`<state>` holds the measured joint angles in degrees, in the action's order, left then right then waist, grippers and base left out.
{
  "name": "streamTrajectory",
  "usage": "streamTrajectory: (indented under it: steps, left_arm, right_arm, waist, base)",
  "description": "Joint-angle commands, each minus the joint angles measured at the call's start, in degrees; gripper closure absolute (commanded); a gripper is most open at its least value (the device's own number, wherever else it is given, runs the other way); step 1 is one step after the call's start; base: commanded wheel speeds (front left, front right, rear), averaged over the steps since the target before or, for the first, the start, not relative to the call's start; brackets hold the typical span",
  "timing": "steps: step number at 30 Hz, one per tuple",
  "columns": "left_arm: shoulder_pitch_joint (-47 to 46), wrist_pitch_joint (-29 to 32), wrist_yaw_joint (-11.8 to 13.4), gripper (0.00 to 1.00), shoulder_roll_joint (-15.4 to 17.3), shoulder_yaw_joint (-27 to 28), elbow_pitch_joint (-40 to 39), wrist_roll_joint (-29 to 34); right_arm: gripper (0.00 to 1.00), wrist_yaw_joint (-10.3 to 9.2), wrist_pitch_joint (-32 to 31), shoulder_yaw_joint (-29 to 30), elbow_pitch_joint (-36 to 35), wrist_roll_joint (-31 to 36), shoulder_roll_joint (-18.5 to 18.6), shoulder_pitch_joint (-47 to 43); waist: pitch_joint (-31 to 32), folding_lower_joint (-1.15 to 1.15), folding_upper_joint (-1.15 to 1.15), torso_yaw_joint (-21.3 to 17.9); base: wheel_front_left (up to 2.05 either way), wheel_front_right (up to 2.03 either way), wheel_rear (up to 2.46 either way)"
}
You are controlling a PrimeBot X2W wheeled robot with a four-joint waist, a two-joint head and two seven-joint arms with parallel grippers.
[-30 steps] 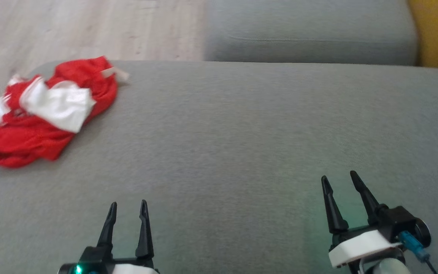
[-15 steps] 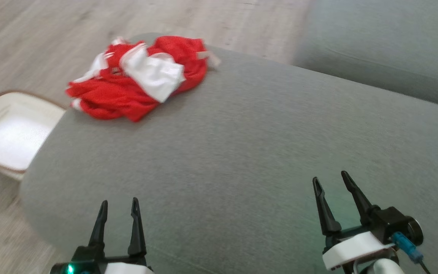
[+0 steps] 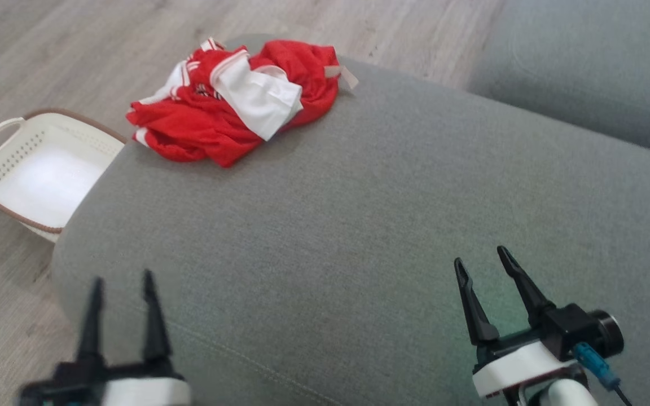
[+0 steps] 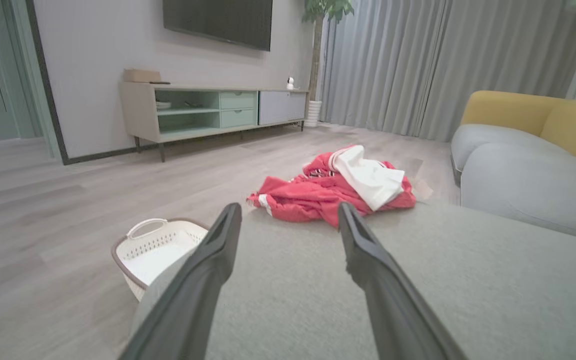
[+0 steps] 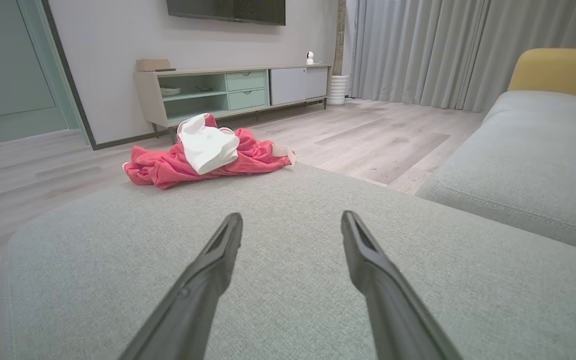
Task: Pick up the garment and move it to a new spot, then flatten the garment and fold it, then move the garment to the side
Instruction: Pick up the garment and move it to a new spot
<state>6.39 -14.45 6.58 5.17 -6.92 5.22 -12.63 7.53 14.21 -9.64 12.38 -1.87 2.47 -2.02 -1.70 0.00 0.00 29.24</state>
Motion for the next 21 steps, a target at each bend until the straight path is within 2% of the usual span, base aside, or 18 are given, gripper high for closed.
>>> streamTrajectory:
  steps: [1,5,11,14,15,16,18,21]
  left_arm:
    - [-2.4,-0.5,0.5,0.00,1.3,3.3,-3.7,-0.3]
    - [-7.0,0.9,1.4,0.00,4.8,7.3,-10.4,-0.5]
    - [-22.9,6.9,-0.5,0.00,14.9,13.8,-14.2,-2.1]
    - [-32.5,10.3,-2.4,0.00,19.6,14.8,-11.3,-2.7]
    - [-32.5,10.3,-2.4,0.00,19.6,14.8,-11.3,-2.7]
    - [-38.8,12.5,-3.5,0.00,21.2,14.7,-7.5,-4.1]
    - [-43.9,14.2,-4.5,0.00,23.5,13.5,-3.4,-3.1]
    - [-50.1,16.6,-5.5,0.00,23.0,12.1,3.2,-4.7]
  right_arm:
    - [0.00,-0.04,0.8,-1.3,-2.7,1.1,0.4,1.7]
    - [0.00,-0.04,0.5,-0.7,-5.0,3.4,0.4,3.2]
    - [0.00,-0.04,-2.6,-0.1,-10.3,7.4,0.4,6.6]
    - [0.00,-0.04,-4.3,0.1,-12.6,9.2,0.4,8.5]
    - [0.00,-0.04,-4.3,0.1,-12.6,9.2,0.4,8.5]
    - [0.00,-0.04,-5.2,0.3,-14.0,10.4,0.4,9.6]
    - [0.00,-0.04,-5.9,0.3,-15.5,11.1,0.4,10.7]
    - [0.00,-0.04,-6.7,0.5,-17.8,11.8,0.4,12.0]
  waist:
    - [-1.8,0.00,0.00,-1.1]
    - [-5.6,0.00,0.00,-2.9]
    - [-13.1,0.00,0.00,-6.8]
    - [-17.1,0.00,0.00,-9.1]
    - [-17.1,0.00,0.00,-9.1]
    - [-19.4,0.00,0.00,-10.3]
    - [-21.8,0.00,0.00,-11.7]
    - [-24.8,0.00,0.00,-13.3]
  base:
    - [0.00,0.00,0.00]
    - [0.00,0.00,0.00]
    - [0.00,0.00,0.00]
    - [0.00,0.00,0.00]
    - [0.00,0.00,0.00]
    - [0.00,0.00,0.00]
    - [0.00,0.00,0.00]
    - [0.00,0.00,0.00]
